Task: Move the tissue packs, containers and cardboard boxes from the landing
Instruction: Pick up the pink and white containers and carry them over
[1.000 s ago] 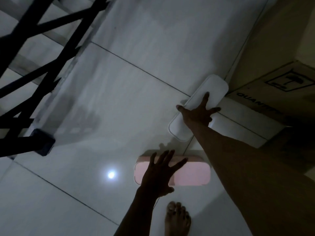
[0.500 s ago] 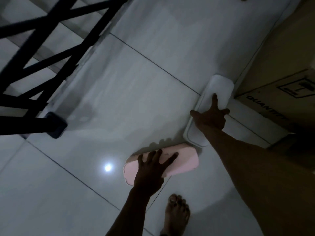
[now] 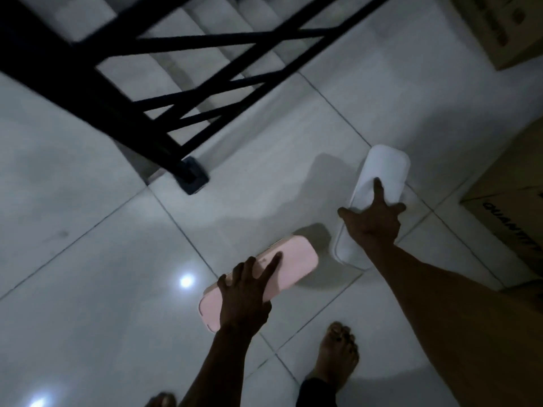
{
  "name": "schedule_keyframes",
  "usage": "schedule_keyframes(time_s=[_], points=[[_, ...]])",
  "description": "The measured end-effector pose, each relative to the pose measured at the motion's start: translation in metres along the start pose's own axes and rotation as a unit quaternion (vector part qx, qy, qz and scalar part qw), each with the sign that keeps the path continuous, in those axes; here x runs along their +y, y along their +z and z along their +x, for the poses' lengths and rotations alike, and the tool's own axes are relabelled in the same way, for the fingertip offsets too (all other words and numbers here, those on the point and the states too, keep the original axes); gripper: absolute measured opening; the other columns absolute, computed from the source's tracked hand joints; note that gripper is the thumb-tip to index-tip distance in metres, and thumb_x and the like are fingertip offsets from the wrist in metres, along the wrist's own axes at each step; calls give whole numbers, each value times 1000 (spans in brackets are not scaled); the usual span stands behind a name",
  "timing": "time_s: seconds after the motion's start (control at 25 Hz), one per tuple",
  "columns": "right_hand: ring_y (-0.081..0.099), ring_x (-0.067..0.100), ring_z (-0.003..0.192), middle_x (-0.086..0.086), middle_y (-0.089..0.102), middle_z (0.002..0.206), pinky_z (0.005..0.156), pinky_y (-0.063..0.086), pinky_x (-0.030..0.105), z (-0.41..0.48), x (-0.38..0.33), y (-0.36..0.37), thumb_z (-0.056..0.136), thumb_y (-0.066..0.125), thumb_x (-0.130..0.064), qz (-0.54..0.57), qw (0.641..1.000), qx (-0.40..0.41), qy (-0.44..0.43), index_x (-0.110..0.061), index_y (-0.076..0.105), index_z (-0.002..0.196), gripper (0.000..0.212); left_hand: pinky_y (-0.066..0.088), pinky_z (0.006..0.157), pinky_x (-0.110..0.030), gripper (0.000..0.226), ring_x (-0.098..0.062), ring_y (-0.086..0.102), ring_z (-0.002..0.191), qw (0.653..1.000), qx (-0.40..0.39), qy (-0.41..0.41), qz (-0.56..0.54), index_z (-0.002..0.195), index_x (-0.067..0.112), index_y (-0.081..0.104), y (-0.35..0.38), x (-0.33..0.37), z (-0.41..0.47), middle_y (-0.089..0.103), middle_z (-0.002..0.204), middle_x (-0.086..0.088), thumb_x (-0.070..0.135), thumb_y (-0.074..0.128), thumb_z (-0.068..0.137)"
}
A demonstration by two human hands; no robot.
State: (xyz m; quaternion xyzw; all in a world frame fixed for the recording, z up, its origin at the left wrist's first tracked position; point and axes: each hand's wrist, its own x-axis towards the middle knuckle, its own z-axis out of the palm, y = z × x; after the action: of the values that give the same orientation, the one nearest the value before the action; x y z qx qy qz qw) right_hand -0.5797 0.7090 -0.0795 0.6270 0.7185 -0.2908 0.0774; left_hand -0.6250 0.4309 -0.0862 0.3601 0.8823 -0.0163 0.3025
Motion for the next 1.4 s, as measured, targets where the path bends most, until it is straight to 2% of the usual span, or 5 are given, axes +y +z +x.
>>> schedule_keyframes(time_s=[0.28, 0.56, 0.88, 1.16, 1.4], points=[[54, 49, 107, 27, 24, 141, 92, 49, 46, -173, -83, 79, 69, 78, -54, -74, 990, -54, -110, -47, 14, 151, 105, 35, 100, -50, 107, -24, 31, 131, 983, 43, -153, -90, 143, 57, -21, -5, -142, -123, 24, 149, 3, 40, 62, 76], [54, 46, 101, 22, 28, 136, 87, 50, 47, -410, -196, 186, 69, 79, -50, -126, 959, -135, -216, -46, 17, 150, 103, 36, 100, -49, 104, -25, 30, 133, 927, 88, -319, -175, 144, 56, -18, -27, -344, -282, 23, 150, 2, 44, 60, 77], [51, 50, 108, 22, 29, 137, 91, 48, 49, -676, -359, 351, 69, 79, -51, -218, 891, -167, -362, -47, 15, 151, 104, 35, 104, -55, 104, -25, 29, 135, 818, 147, -470, -297, 145, 55, -18, -30, -599, -450, 22, 149, 1, 50, 62, 79], [52, 49, 107, 23, 27, 137, 94, 46, 48, -896, -461, 500, 69, 79, -52, -253, 804, -224, -489, -45, 13, 153, 107, 34, 104, -56, 107, -27, 29, 136, 731, 172, -567, -340, 145, 54, -19, 0, -783, -583, 22, 151, -2, 49, 64, 79], [51, 46, 106, 20, 27, 136, 92, 46, 46, -1047, -536, 640, 70, 77, -52, -290, 748, -262, -536, -44, 14, 153, 105, 33, 105, -58, 107, -27, 28, 136, 693, 161, -606, -356, 144, 55, -22, 30, -950, -654, 22, 151, -2, 50, 64, 80]])
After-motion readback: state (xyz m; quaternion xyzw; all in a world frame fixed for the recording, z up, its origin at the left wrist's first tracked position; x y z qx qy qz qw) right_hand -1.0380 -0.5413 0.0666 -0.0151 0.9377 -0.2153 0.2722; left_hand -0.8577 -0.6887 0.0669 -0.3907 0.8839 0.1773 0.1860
